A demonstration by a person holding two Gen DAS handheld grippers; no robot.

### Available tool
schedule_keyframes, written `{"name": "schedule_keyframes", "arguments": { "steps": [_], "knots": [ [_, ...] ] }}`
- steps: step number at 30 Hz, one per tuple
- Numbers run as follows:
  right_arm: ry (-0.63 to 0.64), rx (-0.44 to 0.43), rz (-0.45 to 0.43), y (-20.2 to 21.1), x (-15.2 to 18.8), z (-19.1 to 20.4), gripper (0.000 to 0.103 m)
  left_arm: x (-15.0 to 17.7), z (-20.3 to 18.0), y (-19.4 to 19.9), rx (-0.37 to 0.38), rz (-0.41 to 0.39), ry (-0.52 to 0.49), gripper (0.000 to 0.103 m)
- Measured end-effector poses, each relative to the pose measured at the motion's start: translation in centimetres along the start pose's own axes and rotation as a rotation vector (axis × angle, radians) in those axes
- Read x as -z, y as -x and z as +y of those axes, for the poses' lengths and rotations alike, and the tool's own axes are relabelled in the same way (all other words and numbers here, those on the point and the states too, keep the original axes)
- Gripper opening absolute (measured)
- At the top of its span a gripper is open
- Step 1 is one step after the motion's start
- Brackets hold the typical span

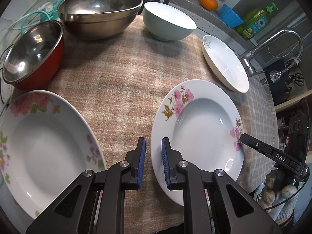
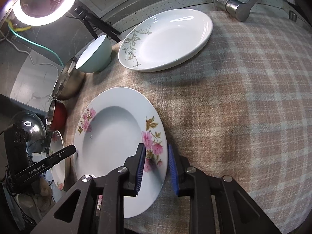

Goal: Organize plates and bowls

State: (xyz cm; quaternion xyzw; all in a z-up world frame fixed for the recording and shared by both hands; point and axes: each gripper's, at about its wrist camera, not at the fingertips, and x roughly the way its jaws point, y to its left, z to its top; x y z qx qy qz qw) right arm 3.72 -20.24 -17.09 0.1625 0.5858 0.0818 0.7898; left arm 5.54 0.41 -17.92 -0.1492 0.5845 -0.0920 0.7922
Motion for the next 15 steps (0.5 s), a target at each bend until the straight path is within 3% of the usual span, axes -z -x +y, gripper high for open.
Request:
{"name": "schedule_keyframes", "arguments": {
  "steps": [15],
  "knots": [
    [0.053, 0.052, -0.102, 3.6, 0.3, 1.6, 0.027, 0.0, 0.8, 3.7, -0.003, -0.093, 0.011, 0.015]
  ]
}}
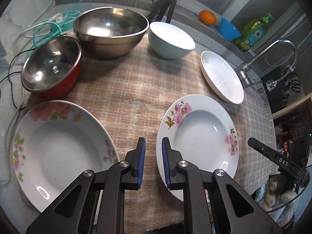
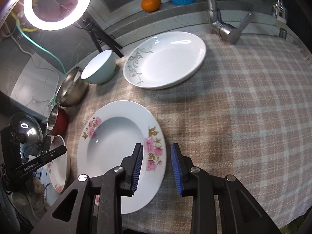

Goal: Organize plates and bowls

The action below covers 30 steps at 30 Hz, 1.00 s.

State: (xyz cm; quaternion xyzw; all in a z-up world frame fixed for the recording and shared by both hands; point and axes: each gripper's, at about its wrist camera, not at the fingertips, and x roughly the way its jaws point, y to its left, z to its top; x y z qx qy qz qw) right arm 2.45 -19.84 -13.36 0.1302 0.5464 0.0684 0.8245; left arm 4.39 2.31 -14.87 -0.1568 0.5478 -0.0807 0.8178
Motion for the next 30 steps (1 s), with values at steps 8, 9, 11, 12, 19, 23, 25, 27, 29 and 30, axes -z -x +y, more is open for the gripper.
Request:
{"name": "schedule_keyframes", "arguments": {
  "steps": [8, 9, 11, 12, 19, 23, 25, 27, 29, 30],
  "knots": [
    [0.098, -0.048, -0.056, 0.6, -0.1, 4.2, 0.027, 0.2, 3.1, 3.1, -0.025, -0.066, 0.072, 0.015],
    [0.104, -0.067, -0.06, 0.5, -0.2, 4.8, 0.027, 0.2, 3.7, 3.5, -0.03, -0.075, 0.086, 0.015],
    [0.115, -0.099, -0.06, 0.3, -0.4, 5.9, 0.027, 0.4, 5.1, 4.3, -0.038, -0.09, 0.119, 0.015],
    [0.127, -0.113, -0.056, 0.1, -0.4, 6.6, 0.03, 0.6, 5.6, 4.7, -0.043, -0.096, 0.132, 0.015],
    [0.256, -0.165, -0.024, -1.6, -0.2, 12.0, 0.046, 1.8, 9.9, 7.4, -0.087, -0.147, 0.233, 0.015],
    [0.292, -0.173, 0.02, -3.1, -0.2, 14.6, 0.048, 2.7, 12.3, 8.7, -0.115, -0.171, 0.281, 0.016],
    [0.3, -0.184, 0.055, -4.1, -0.3, 15.6, 0.048, 3.0, 13.2, 9.2, -0.142, -0.184, 0.292, 0.019],
    [0.309, -0.2, 0.083, -4.8, -0.2, 16.3, 0.048, 3.3, 14.2, 9.6, -0.164, -0.192, 0.302, 0.023],
    [0.314, -0.218, 0.113, -5.6, -0.1, 17.0, 0.048, 3.8, 15.3, 9.8, -0.167, -0.19, 0.325, 0.023],
    [0.317, -0.226, 0.127, -6.1, 0.0, 17.4, 0.048, 4.0, 15.8, 9.8, -0.167, -0.186, 0.335, 0.023]
  ]
}}
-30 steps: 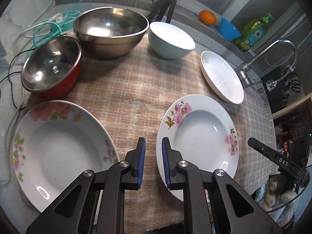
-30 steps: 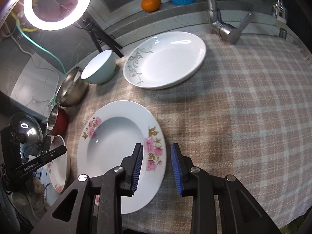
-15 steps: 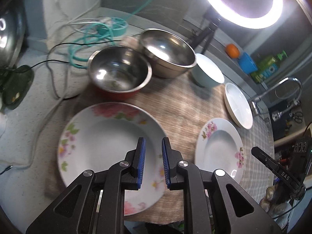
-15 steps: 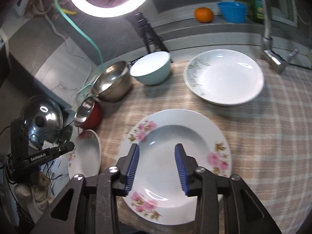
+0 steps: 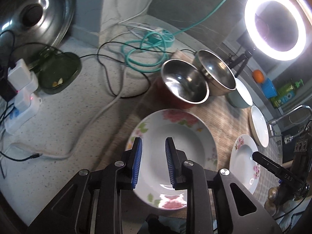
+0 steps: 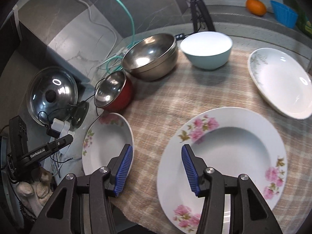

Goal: Organize plates and bowls

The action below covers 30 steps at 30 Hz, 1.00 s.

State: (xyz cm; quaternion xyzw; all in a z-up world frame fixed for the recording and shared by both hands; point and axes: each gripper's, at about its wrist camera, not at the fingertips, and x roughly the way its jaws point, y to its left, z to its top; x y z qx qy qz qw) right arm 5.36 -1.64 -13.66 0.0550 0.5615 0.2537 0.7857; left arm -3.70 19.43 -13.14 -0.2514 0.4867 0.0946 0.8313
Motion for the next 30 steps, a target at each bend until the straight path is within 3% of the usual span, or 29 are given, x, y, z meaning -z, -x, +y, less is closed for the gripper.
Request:
{"name": "schedule_keyframes", "arguments": {
  "steps": [9, 13, 21, 30],
  "knots": [
    [-0.012, -0.064, 0.08, -3.9, -1.2, 1.6, 0.048, 1.2, 4.0, -1.3, 0.016, 0.057, 0.095, 0.023],
    [-0.011, -0.068, 0.11, -5.4, -1.4, 1.9, 0.047, 1.5, 5.2, -1.9, 0.058, 0.078, 0.137, 0.022],
    [-0.022, -0.09, 0.164, -7.5, -1.5, 2.4, 0.022, 1.5, 5.6, -2.9, 0.091, 0.109, 0.148, 0.02],
    [-0.033, -0.105, 0.185, -8.4, -1.3, 2.4, 0.018, 1.5, 5.3, -3.7, 0.098, 0.132, 0.145, 0.012]
  ]
}}
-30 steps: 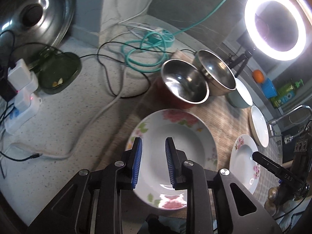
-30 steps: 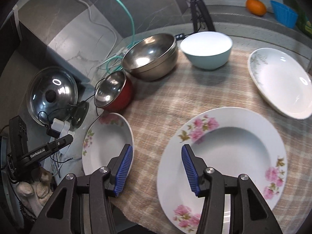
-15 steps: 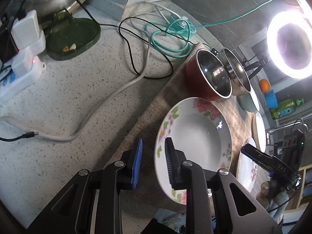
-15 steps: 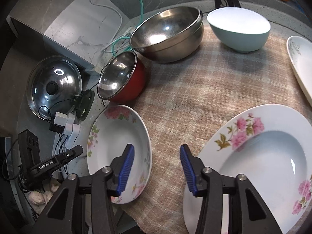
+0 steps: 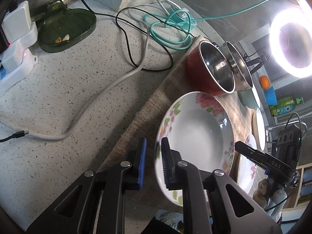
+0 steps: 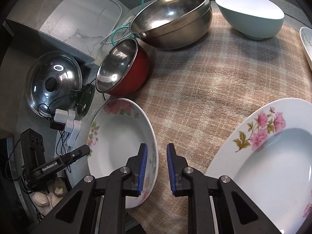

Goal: Organize plates and bowls

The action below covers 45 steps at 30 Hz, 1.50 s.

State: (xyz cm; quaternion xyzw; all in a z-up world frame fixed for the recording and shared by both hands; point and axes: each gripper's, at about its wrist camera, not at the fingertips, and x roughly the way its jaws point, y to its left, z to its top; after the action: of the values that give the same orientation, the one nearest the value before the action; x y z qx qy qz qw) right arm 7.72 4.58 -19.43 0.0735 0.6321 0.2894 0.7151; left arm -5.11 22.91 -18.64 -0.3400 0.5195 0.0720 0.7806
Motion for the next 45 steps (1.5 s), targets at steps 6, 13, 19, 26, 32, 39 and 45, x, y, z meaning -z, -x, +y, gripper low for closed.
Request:
{"name": "schedule_keyframes", "arguments": {
  "steps": [6, 13, 19, 26, 32, 39, 45],
  "knots": [
    [-0.017, -0.015, 0.019, -0.5, 0.0, -0.2, 0.012, -0.1, 0.0, -0.2, 0.014, 0.005, 0.008, 0.007],
    [-0.016, -0.02, 0.03, -1.0, -0.1, 0.1, 0.008, -0.3, -0.2, -0.4, 0.012, 0.005, -0.004, 0.006],
    [-0.008, -0.003, 0.026, -1.0, 0.1, 0.4, 0.007, -0.4, -0.4, -0.5, 0.006, -0.001, -0.011, 0.006],
    [-0.003, 0.013, 0.017, -1.0, 0.2, 0.5, 0.007, -0.3, -0.7, -0.2, 0.0, -0.01, -0.018, 0.006],
    [0.003, 0.017, 0.002, -0.3, 0.4, 0.4, 0.007, -0.3, -1.3, 0.0, 0.0, -0.014, -0.034, 0.006],
    [-0.014, 0.007, -0.032, 1.7, 0.7, -0.3, 0.007, -0.5, -2.9, 0.4, 0.012, -0.023, -0.067, 0.006],
    [-0.037, 0.016, -0.07, 4.2, 1.4, -1.6, 0.007, -0.7, -5.3, 0.5, 0.038, -0.023, -0.119, 0.006]
  ]
}}
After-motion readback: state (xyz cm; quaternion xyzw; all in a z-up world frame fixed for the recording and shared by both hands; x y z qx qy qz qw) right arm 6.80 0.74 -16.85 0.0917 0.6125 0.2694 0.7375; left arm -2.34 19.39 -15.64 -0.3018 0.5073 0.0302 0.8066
